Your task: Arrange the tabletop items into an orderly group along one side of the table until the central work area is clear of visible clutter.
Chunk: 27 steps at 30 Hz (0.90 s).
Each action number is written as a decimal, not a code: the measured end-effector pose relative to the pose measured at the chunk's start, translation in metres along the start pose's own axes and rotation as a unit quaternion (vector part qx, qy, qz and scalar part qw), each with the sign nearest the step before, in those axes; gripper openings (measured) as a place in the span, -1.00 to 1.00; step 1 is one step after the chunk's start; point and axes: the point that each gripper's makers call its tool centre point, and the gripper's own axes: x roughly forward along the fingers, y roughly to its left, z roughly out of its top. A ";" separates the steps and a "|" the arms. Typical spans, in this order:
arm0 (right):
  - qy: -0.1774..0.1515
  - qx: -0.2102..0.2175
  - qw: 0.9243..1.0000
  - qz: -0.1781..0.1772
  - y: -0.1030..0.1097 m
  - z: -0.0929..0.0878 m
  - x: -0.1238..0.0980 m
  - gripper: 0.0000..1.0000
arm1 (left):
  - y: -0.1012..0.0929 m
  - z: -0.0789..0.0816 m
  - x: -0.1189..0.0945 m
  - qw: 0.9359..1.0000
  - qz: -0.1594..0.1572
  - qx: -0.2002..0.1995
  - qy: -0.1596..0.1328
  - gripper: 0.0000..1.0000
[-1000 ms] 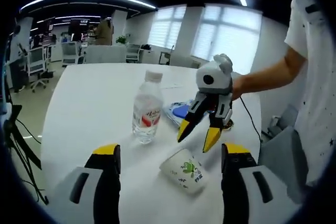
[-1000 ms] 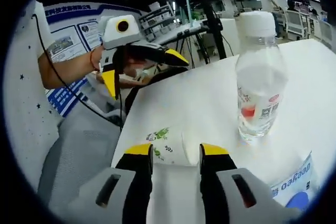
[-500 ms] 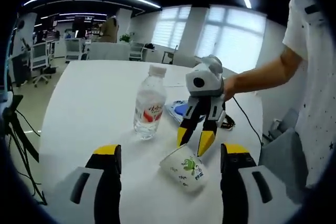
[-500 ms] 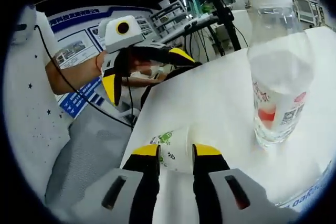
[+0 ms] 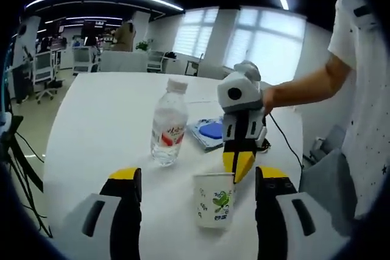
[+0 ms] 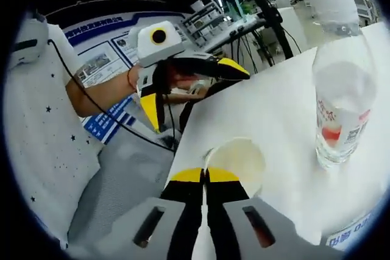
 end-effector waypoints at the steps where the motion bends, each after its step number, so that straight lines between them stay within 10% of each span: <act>1: 0.003 0.000 1.000 -0.005 -0.001 -0.002 -0.001 -1.00 | -0.001 0.000 0.000 1.000 -0.001 0.000 0.000 0.56; 27: 0.017 -0.054 0.985 -0.165 -0.011 0.023 -0.100 -1.00 | -0.010 0.015 0.001 1.000 -0.015 0.017 -0.012 0.55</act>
